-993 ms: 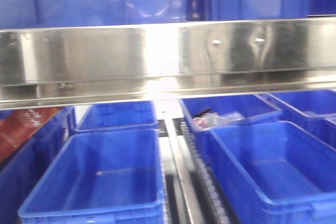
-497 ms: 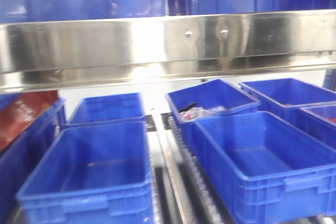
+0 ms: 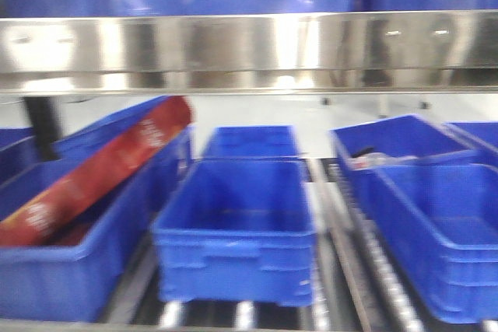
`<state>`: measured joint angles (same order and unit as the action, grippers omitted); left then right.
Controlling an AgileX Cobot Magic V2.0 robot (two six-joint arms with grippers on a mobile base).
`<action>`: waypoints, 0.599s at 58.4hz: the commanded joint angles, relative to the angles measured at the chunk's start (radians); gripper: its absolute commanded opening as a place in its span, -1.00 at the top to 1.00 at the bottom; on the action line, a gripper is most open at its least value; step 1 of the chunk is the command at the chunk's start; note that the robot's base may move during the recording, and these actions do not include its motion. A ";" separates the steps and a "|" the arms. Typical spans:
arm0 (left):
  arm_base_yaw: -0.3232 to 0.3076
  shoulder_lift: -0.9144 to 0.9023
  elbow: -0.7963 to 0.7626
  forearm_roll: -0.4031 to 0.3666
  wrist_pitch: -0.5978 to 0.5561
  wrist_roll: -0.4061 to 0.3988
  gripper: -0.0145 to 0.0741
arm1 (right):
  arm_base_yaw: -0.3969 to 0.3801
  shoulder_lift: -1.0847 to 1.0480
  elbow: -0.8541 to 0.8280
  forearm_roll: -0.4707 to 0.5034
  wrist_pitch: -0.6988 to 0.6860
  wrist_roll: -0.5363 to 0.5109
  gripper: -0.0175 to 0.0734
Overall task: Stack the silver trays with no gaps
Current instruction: 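Drive the base to the other rack holding the tray in both grippers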
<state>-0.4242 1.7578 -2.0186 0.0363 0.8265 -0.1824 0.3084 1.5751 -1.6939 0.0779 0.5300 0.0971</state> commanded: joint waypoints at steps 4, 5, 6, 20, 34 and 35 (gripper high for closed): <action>-0.013 -0.012 -0.010 -0.023 -0.037 0.014 0.72 | 0.014 -0.013 -0.010 0.032 -0.070 -0.017 0.78; -0.013 -0.012 -0.010 -0.023 -0.037 0.014 0.72 | 0.014 -0.013 -0.010 0.032 -0.070 -0.017 0.78; -0.013 -0.012 -0.010 -0.023 -0.037 0.014 0.72 | 0.014 -0.013 -0.010 0.032 -0.070 -0.017 0.78; -0.013 -0.012 -0.010 -0.023 -0.037 0.014 0.72 | 0.014 -0.013 -0.010 0.032 -0.070 -0.017 0.78; -0.013 -0.012 -0.010 -0.023 -0.037 0.014 0.72 | 0.014 -0.013 -0.010 0.032 -0.070 -0.017 0.78; -0.013 -0.012 -0.010 -0.023 -0.037 0.014 0.72 | 0.014 -0.013 -0.010 0.032 -0.070 -0.017 0.78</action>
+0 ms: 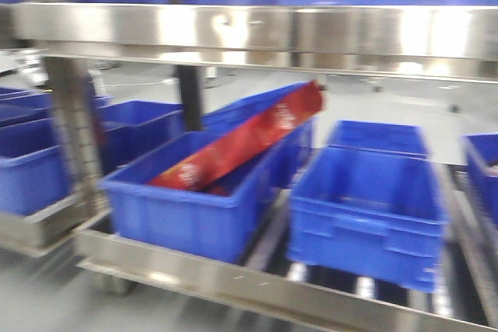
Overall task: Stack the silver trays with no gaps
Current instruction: 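Drive the base to the other rack holding the tray in both grippers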
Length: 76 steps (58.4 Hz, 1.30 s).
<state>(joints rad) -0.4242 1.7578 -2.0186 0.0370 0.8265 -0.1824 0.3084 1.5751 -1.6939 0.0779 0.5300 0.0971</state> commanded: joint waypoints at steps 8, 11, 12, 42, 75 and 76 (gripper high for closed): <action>-0.013 -0.012 -0.010 -0.024 -0.037 0.014 0.72 | 0.014 -0.013 -0.010 0.032 -0.070 -0.017 0.78; -0.013 -0.012 -0.010 -0.024 -0.037 0.014 0.72 | 0.014 -0.013 -0.010 0.032 -0.070 -0.017 0.78; -0.013 -0.012 -0.010 -0.024 -0.037 0.014 0.72 | 0.014 -0.013 -0.010 0.032 -0.070 -0.017 0.78; -0.013 -0.012 -0.010 -0.024 -0.037 0.014 0.72 | 0.014 -0.013 -0.010 0.032 -0.070 -0.017 0.78; -0.013 -0.012 -0.010 -0.024 -0.037 0.014 0.72 | 0.014 -0.013 -0.010 0.032 -0.070 -0.017 0.78; -0.013 -0.012 -0.010 -0.024 -0.037 0.014 0.72 | 0.014 -0.013 -0.010 0.032 -0.070 -0.017 0.78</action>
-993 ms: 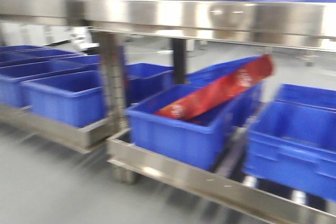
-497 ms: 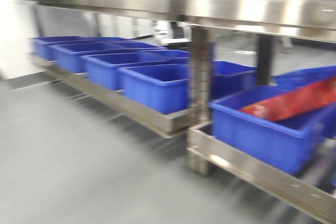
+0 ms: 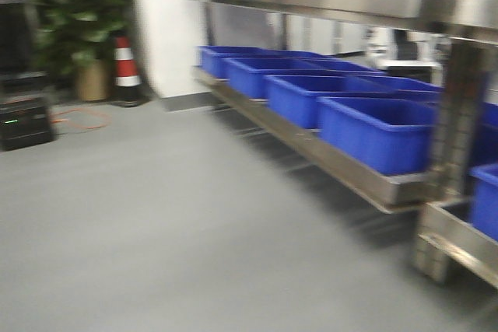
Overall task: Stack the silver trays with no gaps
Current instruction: 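Drive the base to the other rack holding the tray in both grippers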
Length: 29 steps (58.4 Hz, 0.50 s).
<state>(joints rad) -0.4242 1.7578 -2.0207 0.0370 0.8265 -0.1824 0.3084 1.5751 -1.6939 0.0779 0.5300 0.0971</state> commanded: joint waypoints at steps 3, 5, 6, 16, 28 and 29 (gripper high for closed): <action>-0.013 -0.012 -0.008 -0.024 -0.037 0.014 0.72 | 0.014 -0.013 -0.010 0.032 -0.070 -0.017 0.78; -0.013 -0.012 -0.008 -0.024 -0.037 0.014 0.72 | 0.014 -0.013 -0.010 0.032 -0.070 -0.017 0.78; -0.013 -0.012 -0.008 -0.024 -0.037 0.014 0.72 | 0.014 -0.013 -0.010 0.032 -0.070 -0.017 0.78; -0.013 -0.012 -0.008 -0.024 -0.037 0.014 0.72 | 0.014 -0.013 -0.010 0.032 -0.070 -0.017 0.78; -0.013 -0.012 -0.008 -0.024 -0.037 0.014 0.72 | 0.014 -0.013 -0.010 0.032 -0.070 -0.017 0.78; -0.013 -0.012 -0.008 -0.024 -0.037 0.014 0.72 | 0.014 -0.013 -0.010 0.032 -0.070 -0.017 0.78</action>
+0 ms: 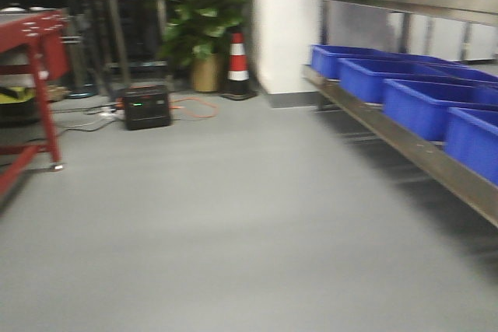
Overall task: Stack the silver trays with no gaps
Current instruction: 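Drive the base to the other rack holding the tray in both grippers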
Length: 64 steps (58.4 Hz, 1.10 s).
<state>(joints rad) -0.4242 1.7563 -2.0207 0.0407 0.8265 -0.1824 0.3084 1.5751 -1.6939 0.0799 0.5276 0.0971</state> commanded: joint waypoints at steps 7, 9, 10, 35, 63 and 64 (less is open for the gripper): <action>-0.013 -0.010 -0.008 -0.028 -0.037 0.014 0.72 | 0.014 -0.013 -0.010 0.030 -0.068 -0.017 0.78; -0.013 -0.010 -0.008 -0.028 -0.037 0.014 0.72 | 0.014 -0.013 -0.010 0.030 -0.068 -0.017 0.78; -0.013 -0.010 -0.008 -0.028 -0.037 0.014 0.72 | 0.014 -0.013 -0.010 0.030 -0.068 -0.017 0.78; -0.013 -0.010 -0.008 -0.028 -0.037 0.014 0.72 | 0.014 -0.013 -0.010 0.030 -0.068 -0.017 0.78; -0.013 -0.010 -0.008 -0.028 -0.037 0.014 0.72 | 0.014 -0.013 -0.010 0.030 -0.068 -0.017 0.78; -0.013 -0.010 -0.008 -0.028 -0.037 0.014 0.72 | 0.014 -0.013 -0.010 0.030 -0.068 -0.017 0.78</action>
<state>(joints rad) -0.4242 1.7540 -2.0207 0.0407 0.8265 -0.1824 0.3084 1.5751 -1.6939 0.0799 0.5277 0.0971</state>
